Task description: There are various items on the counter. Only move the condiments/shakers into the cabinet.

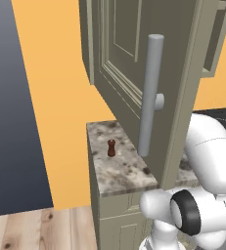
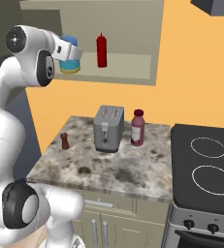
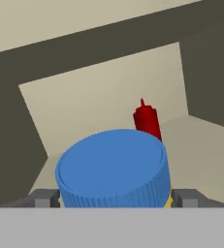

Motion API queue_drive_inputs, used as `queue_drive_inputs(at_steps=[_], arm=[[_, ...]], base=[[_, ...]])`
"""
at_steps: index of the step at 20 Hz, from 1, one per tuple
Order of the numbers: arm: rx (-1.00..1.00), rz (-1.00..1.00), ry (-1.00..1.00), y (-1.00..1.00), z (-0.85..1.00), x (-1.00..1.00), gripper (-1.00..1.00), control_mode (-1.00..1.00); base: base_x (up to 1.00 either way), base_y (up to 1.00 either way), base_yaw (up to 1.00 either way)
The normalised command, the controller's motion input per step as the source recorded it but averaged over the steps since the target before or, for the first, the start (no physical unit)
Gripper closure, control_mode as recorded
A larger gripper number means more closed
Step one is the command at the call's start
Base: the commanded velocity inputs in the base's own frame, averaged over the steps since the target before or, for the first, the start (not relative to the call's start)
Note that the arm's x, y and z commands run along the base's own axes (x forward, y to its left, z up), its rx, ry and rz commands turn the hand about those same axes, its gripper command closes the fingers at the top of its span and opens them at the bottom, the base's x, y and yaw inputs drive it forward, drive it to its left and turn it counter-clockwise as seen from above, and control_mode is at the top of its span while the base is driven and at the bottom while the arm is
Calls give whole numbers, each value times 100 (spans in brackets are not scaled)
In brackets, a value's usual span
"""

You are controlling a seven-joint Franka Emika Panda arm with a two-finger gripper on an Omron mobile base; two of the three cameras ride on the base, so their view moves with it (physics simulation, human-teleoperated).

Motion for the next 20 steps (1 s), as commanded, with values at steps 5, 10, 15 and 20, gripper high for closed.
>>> queue_drive_inputs(at_steps=[5, 10, 15, 20], arm=[[-6, 0, 6, 0, -14, 47, 100, -100], [-1, 0, 0, 2, -3, 42, 100, -100], [0, 0, 0, 9, -3, 39, 100, -100], [0, 0, 0, 3, -15, 43, 100, -100]], base=[[0, 0, 0], [0, 0, 0], [0, 0, 0], [0, 0, 0]])
